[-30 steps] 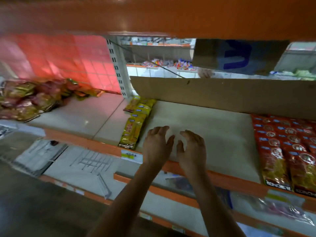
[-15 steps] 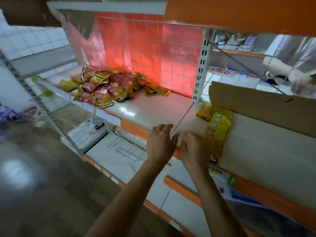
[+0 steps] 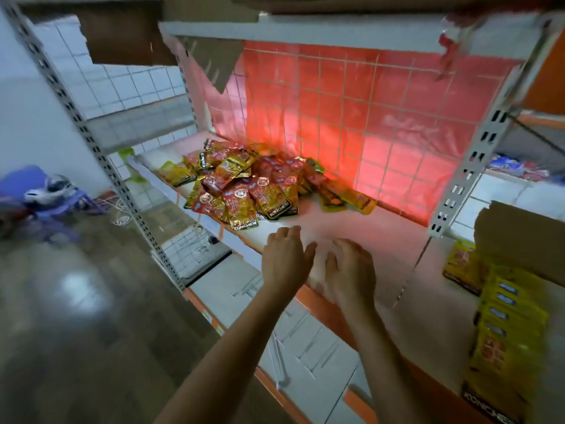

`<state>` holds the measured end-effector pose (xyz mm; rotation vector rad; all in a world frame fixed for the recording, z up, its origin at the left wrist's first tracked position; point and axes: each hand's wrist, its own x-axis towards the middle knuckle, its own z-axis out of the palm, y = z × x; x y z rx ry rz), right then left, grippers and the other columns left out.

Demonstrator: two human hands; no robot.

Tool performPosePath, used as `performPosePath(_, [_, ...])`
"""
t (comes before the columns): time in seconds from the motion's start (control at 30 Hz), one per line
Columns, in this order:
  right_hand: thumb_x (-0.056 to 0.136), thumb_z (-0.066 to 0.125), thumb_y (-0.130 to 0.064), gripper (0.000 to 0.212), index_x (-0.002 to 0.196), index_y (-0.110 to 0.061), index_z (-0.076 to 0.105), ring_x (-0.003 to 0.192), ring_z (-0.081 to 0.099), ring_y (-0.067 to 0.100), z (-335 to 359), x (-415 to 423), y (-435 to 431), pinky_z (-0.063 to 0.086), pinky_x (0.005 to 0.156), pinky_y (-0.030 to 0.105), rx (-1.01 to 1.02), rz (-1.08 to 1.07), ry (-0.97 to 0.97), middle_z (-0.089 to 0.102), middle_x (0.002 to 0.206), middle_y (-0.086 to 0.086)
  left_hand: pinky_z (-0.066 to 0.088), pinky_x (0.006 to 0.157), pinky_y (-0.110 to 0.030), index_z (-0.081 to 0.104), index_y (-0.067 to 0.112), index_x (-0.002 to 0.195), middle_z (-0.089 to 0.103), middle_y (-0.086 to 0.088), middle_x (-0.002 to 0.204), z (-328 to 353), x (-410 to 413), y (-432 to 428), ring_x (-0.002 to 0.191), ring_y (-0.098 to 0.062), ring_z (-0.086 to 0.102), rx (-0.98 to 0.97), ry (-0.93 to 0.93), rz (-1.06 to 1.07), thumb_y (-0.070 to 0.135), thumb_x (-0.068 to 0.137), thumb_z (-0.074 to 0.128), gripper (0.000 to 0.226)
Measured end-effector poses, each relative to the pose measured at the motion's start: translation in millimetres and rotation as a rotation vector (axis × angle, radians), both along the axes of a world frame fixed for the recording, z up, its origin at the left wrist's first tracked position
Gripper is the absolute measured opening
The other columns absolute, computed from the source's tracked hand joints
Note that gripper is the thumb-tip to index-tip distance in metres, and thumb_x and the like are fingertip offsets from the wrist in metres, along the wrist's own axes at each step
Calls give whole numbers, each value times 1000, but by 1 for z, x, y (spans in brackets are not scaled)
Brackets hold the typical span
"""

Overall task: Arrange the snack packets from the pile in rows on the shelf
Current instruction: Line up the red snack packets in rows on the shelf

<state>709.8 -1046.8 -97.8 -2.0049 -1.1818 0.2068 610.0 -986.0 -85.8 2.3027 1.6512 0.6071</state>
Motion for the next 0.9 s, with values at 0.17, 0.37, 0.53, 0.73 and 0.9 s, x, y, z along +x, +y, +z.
performPosePath(0.17, [90, 58, -14, 30, 119, -10, 63, 117, 52, 27, 4, -2, 57, 37, 98, 31, 15, 76, -55, 63, 124, 7, 43, 91, -40, 48, 10, 129, 55, -12, 126, 3, -2, 53, 117, -31, 48, -32, 6, 95, 46, 93, 52, 50])
performPosePath(0.37, [87, 57, -13, 42, 129, -10, 54, 114, 53, 34, 2, -7, 105, 42, 94, 37, -22, 89, -28, 61, 124, 13, 43, 89, -37, 43, 10, 130, 55, -15, 122, -1, -7, 96, 113, -31, 50, -71, -23, 141, 46, 92, 54, 53])
performPosePath(0.53, [84, 61, -11, 39, 123, -9, 55, 112, 53, 34, 3, -15, 144, 41, 89, 36, -9, 49, 65, 60, 119, 14, 44, 87, -38, 41, 9, 124, 56, -18, 114, 0, -13, 133, 108, -33, 51, -86, -12, 127, 46, 93, 54, 51])
performPosePath(0.73, [86, 59, -14, 52, 136, -11, 45, 122, 47, 29, 5, -25, 186, 39, 97, 35, -72, 7, 157, 51, 132, 13, 49, 86, -35, 42, 13, 121, 57, -11, 110, -4, -18, 163, 102, -27, 56, -79, 69, 93, 47, 89, 60, 49])
performPosePath(0.9, [85, 66, -22, 50, 130, -12, 49, 119, 52, 27, 0, -30, 200, 43, 98, 40, -74, -118, 336, 54, 130, 10, 41, 89, -31, 43, 21, 127, 49, -7, 119, -15, -23, 172, 112, -23, 44, 10, 37, 34, 40, 84, 68, 54])
